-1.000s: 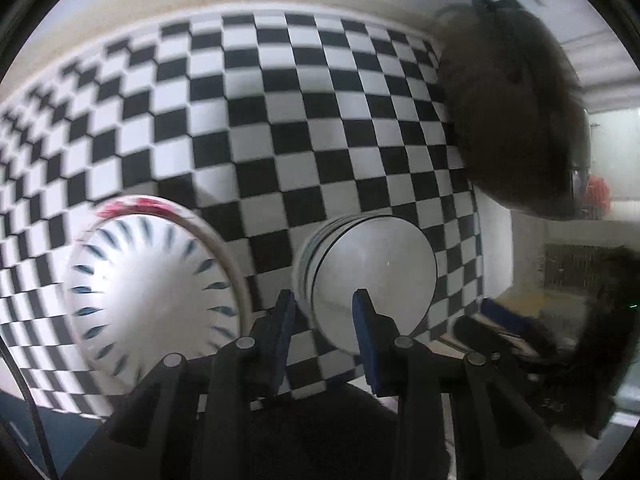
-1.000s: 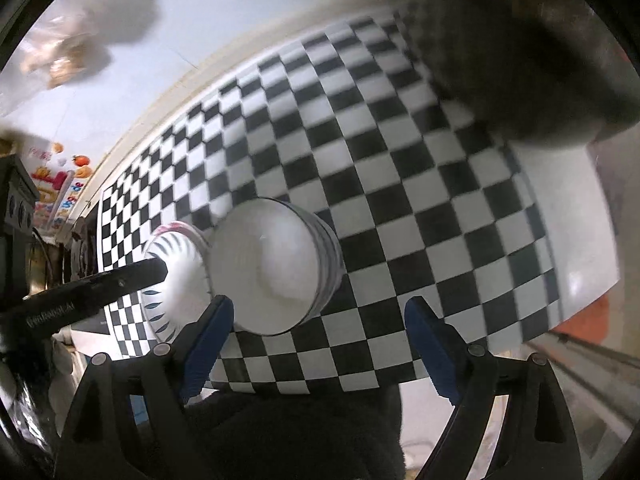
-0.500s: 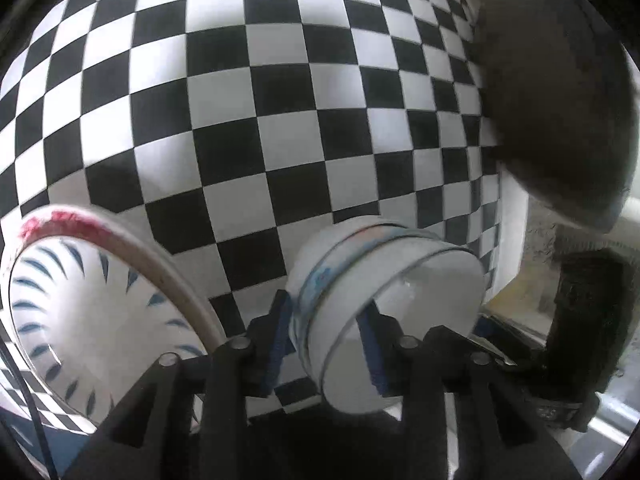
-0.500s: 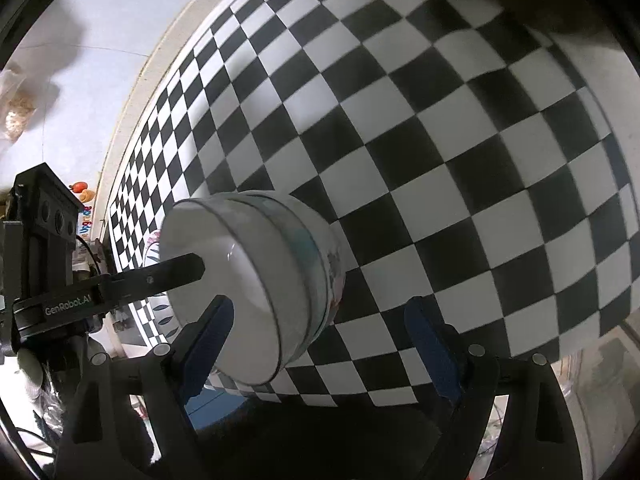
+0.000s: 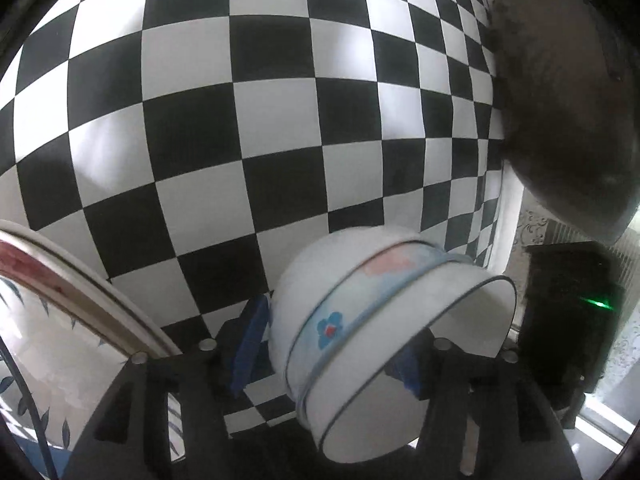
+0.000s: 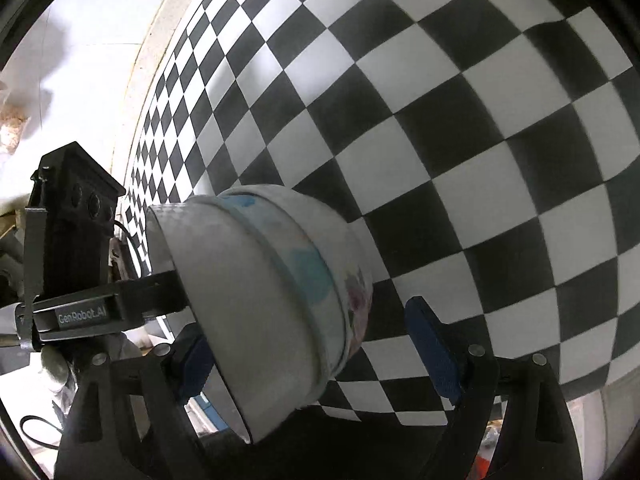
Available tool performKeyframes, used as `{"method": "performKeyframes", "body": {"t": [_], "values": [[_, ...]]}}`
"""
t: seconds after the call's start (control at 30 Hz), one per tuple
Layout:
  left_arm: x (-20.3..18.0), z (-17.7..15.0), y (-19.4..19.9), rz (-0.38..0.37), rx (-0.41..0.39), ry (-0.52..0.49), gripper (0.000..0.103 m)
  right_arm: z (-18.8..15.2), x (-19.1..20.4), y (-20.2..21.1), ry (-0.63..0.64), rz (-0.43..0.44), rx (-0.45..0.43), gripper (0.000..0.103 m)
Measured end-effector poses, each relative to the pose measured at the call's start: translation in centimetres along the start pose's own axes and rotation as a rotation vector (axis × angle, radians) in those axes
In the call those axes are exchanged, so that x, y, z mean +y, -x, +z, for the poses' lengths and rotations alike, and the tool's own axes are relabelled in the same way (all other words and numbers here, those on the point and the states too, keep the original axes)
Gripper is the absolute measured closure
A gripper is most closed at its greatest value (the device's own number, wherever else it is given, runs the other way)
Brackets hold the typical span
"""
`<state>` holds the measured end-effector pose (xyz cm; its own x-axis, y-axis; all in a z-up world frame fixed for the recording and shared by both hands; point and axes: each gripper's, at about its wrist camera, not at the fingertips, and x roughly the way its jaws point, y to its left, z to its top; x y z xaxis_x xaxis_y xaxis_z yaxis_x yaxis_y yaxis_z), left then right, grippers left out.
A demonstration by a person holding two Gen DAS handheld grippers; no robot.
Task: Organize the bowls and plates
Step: 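Lift the nested bowls with the left tool while the right tool carries them toward the plate stack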
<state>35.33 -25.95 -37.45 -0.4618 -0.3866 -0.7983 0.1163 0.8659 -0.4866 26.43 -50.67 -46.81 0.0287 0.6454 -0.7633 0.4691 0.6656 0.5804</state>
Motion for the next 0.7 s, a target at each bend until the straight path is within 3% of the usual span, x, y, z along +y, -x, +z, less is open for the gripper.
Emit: {"method": "performKeyframes", "body": {"t": [0.07,0.17,0.43,0.7], "values": [[0.0,-0.1,0.0,-0.007,-0.011,-0.014,0.047,0.2,-0.6,-0.6,-0.016,0.014,0.014,0.015],[-0.3,-0.3,0.0,0.001,-0.031,-0.033,0.047,0.4,-1.3,-1.9,-0.041,0.063,0.03,0.036],[-0.6,-1.1,0.2,0.011,-0.076,-0.063,0.048,-0.4,-1.7,-2.3,0.003,0.057,-0.016,0.037],[-1.7,-2.1,0.9,0.03,-0.11,-0.094,0.048,-1.4,0.6,-1.8,0.047,0.027,-0.039,0.037]]}}
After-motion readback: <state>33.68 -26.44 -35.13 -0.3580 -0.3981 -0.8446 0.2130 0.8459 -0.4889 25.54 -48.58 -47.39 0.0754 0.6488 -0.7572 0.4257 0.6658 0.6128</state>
